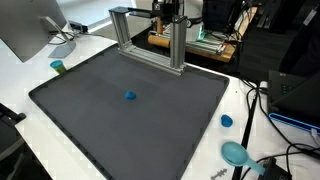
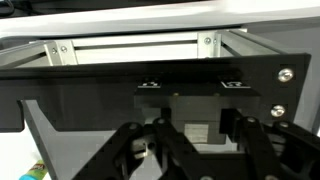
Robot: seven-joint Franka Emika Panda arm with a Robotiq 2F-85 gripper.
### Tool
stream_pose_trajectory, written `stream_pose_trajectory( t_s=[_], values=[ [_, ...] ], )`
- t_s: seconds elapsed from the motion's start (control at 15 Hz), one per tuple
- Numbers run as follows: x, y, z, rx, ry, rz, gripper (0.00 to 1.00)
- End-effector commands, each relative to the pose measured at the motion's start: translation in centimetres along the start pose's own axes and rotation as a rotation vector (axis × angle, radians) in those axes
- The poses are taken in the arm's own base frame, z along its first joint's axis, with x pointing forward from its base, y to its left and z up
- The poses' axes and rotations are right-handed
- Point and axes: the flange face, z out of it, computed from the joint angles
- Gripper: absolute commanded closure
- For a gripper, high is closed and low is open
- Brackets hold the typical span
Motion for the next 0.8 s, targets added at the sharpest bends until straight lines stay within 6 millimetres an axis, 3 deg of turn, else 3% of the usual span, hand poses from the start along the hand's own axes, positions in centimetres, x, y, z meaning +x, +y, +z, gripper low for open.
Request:
stream_pose_trajectory(
  t_s=[0.0,0.13,0.2,0.27,0.73],
  values=[
    [1.0,-0.3,-0.2,-0.016,-0.059,0.020,0.73],
    [1.3,-0.5,0.1,0.012,-0.100,-0.006,0.73],
    [1.4,-0.6,0.2,0.014,-0.112,-0.010,0.23],
    [1.5,-0.6,0.3,0.024,-0.122,-0.006,0.66],
    [2.9,0.0,-0.8,0.083,-0.102,0.029,0.78]
  ],
)
